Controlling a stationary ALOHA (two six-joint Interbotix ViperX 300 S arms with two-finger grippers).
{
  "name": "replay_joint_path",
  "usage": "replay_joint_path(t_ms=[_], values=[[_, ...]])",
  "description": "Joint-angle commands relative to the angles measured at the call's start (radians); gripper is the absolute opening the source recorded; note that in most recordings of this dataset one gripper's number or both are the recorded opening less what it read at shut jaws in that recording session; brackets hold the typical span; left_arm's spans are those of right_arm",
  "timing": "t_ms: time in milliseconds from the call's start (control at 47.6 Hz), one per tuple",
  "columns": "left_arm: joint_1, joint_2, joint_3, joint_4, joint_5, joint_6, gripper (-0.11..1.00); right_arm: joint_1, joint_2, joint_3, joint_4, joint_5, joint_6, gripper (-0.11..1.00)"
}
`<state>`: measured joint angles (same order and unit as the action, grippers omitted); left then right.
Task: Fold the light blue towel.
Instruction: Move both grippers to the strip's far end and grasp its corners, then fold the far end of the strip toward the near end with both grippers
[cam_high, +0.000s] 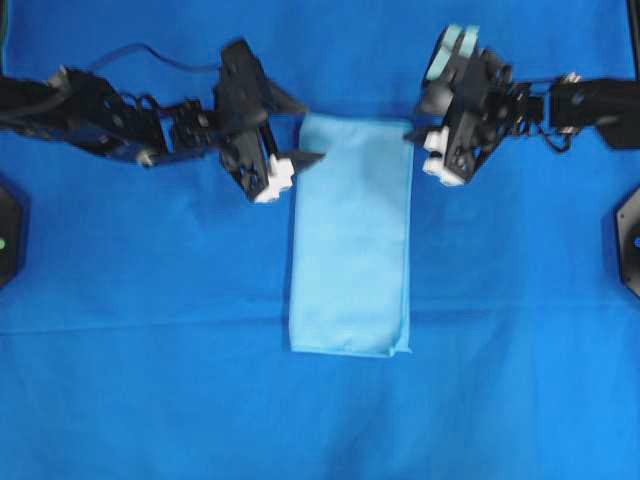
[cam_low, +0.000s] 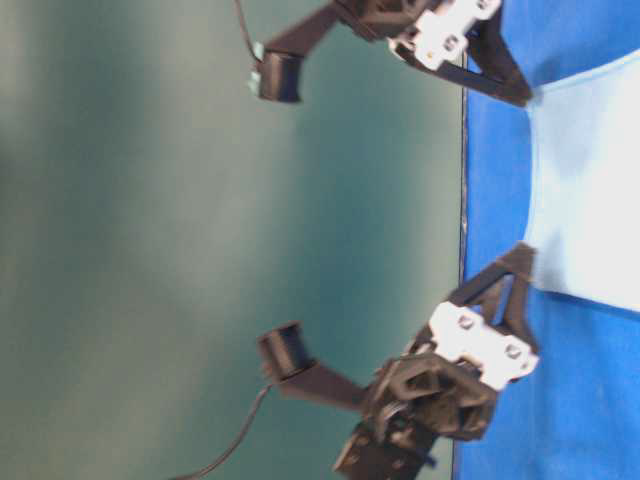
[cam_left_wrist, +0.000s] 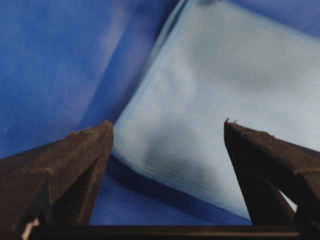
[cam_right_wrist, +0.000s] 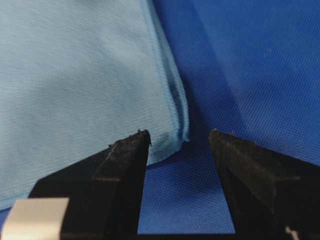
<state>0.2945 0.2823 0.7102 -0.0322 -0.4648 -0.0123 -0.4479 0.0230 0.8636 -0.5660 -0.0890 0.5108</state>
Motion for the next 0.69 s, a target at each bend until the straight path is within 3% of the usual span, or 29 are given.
replay_joint_path(t_ms=[0, 231, 462, 546, 672], values=[[0.020, 0.009, -0.029, 0.003, -0.008, 0.002, 0.86, -0.011, 0.018, -0.028, -0.002, -0.017, 0.000, 0.57], [0.072, 0.058, -0.031, 0.003, -0.008, 0.002, 0.85, -0.020, 0.080, -0.048, -0.003, -0.037, 0.000, 0.57], [0.071, 0.072, -0.038, 0.003, -0.002, 0.000, 0.82, -0.020, 0.086, -0.041, -0.003, -0.035, 0.000, 0.54], [0.066, 0.072, -0.037, 0.003, 0.003, 0.000, 0.75, -0.017, 0.086, -0.041, -0.003, -0.035, 0.000, 0.44], [0.054, 0.072, -0.034, 0.003, 0.014, 0.006, 0.45, -0.011, 0.084, -0.040, -0.005, -0.040, -0.005, 0.10]])
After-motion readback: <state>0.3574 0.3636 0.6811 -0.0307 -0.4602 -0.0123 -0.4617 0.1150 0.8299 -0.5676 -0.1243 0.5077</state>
